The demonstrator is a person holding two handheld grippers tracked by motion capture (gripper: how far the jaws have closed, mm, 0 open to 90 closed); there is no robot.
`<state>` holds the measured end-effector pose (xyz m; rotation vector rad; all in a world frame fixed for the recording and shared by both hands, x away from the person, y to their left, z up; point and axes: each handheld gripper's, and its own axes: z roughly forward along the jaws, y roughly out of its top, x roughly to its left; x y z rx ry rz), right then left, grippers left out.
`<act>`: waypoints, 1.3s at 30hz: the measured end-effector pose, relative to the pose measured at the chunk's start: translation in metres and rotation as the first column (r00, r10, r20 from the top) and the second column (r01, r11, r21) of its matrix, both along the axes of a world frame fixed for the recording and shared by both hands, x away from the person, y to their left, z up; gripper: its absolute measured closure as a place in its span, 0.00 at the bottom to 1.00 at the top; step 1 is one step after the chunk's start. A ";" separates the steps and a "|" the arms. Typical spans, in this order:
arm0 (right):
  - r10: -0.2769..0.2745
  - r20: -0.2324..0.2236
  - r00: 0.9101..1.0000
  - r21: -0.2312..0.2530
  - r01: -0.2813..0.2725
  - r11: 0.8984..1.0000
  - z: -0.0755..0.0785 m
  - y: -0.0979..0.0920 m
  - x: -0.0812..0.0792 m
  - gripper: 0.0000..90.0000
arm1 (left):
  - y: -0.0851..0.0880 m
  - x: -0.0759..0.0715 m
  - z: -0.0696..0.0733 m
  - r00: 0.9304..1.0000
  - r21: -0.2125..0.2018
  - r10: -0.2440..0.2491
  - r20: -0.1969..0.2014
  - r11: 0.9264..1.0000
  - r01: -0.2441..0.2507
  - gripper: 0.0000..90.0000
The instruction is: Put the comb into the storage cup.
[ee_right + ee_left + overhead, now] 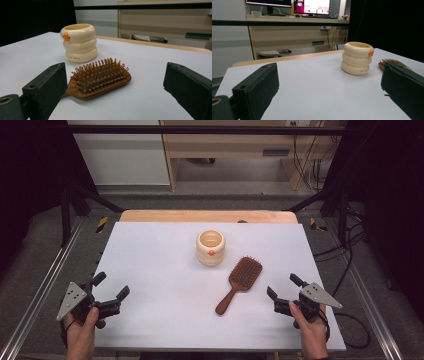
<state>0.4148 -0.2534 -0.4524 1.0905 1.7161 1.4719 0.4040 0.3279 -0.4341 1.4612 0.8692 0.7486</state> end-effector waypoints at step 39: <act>0.028 -0.184 0.983 -0.082 -0.044 0.996 0.013 0.064 0.004 0.16 | -0.002 0.003 -0.003 1.000 0.020 0.008 -0.014 1.000 -0.008 0.02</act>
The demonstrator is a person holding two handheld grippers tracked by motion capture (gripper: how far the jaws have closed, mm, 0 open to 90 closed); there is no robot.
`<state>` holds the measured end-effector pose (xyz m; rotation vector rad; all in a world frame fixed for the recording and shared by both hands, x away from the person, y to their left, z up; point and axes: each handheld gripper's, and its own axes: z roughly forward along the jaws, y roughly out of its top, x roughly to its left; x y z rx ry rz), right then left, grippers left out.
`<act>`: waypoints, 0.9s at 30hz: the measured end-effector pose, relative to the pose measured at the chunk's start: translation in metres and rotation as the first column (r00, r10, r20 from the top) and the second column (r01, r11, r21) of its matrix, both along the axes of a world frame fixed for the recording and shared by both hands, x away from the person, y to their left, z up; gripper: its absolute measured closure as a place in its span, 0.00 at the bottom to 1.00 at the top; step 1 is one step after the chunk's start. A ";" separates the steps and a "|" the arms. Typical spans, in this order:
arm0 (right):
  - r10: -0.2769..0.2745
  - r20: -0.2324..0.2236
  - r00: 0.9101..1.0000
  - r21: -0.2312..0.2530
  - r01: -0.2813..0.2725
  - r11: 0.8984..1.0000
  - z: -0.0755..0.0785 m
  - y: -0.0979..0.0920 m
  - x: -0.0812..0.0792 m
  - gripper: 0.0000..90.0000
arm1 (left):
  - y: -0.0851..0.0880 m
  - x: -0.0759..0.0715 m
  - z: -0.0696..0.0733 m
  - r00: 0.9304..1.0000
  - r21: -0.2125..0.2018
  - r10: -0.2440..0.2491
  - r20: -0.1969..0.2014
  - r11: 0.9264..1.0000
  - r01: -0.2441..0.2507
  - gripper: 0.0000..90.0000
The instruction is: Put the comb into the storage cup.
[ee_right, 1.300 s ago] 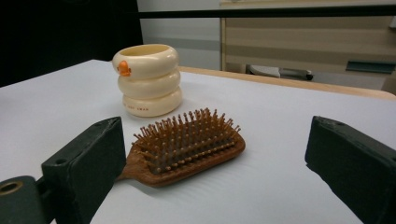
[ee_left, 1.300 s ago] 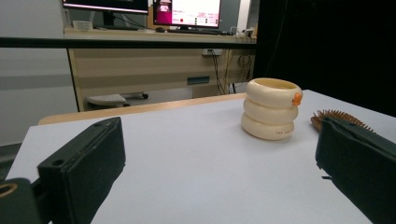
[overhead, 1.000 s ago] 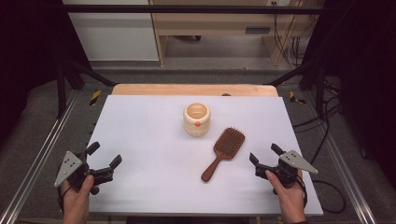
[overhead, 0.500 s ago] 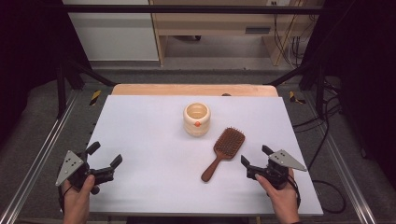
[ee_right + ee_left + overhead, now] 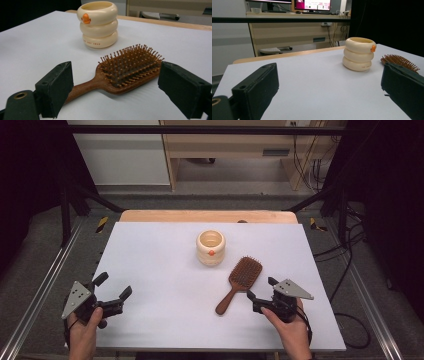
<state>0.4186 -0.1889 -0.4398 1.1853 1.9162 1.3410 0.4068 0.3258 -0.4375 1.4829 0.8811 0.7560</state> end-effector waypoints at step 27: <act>0.186 -0.116 0.976 -0.138 -0.201 0.970 0.000 0.070 0.022 0.84 | 0.000 0.000 -0.002 1.000 0.006 0.005 -0.007 1.000 -0.005 0.02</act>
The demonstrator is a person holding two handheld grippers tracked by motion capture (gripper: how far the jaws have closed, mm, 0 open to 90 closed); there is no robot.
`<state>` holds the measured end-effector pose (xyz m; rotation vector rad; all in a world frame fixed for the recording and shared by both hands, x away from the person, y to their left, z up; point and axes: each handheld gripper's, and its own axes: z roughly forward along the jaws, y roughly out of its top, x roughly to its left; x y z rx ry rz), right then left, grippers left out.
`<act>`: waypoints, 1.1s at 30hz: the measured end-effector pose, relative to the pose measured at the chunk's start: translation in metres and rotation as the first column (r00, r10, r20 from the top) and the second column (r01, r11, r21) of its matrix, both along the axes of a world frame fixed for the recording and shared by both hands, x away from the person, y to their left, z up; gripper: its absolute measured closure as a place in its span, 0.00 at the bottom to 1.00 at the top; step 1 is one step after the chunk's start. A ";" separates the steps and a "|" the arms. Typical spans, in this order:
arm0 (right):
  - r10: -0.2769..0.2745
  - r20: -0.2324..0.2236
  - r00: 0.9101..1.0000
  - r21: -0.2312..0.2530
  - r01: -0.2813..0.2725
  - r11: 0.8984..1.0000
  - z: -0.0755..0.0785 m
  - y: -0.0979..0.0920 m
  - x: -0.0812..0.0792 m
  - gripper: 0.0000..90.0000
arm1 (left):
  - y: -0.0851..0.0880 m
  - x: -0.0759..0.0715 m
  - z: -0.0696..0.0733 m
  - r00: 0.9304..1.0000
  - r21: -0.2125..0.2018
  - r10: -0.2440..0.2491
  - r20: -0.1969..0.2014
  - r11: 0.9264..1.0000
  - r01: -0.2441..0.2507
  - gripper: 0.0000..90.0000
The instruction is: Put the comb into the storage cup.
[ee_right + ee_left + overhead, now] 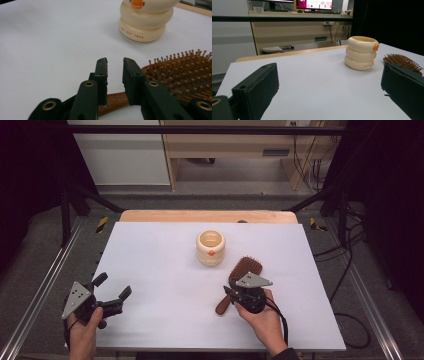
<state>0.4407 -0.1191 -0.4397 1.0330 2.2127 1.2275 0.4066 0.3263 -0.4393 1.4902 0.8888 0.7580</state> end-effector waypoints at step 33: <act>0.050 -0.188 0.981 -0.163 -0.082 0.983 -0.030 0.029 0.014 1.00 | -0.001 0.000 0.001 1.000 0.008 -0.004 0.006 1.000 0.004 0.02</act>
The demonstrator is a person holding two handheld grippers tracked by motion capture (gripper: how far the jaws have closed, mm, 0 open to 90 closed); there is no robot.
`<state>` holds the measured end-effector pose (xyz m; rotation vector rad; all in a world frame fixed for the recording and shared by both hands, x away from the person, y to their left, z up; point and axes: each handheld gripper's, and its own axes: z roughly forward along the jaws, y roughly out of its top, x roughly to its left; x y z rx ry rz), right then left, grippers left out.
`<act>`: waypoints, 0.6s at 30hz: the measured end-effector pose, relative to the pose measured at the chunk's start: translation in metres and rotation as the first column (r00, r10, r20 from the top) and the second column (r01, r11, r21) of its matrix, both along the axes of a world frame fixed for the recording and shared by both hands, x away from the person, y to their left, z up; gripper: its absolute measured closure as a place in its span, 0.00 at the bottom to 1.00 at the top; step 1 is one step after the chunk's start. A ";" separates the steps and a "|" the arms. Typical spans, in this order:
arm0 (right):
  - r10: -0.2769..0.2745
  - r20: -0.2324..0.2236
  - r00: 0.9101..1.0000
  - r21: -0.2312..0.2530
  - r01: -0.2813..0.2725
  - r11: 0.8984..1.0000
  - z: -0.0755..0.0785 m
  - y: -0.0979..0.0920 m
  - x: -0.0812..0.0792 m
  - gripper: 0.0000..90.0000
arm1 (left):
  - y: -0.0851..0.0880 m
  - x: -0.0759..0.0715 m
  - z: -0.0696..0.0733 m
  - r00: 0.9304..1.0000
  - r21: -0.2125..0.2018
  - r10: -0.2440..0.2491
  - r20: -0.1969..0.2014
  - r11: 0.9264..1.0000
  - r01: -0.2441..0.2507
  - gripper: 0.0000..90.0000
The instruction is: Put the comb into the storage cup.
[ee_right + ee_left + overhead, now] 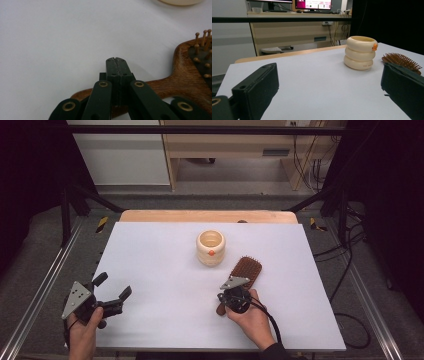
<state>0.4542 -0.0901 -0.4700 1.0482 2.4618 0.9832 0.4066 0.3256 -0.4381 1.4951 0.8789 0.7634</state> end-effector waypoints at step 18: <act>-0.033 -0.041 0.999 0.007 0.033 0.999 -0.001 -0.028 -0.012 1.00 | 0.000 0.000 0.000 1.000 0.002 0.000 0.001 1.000 0.000 0.02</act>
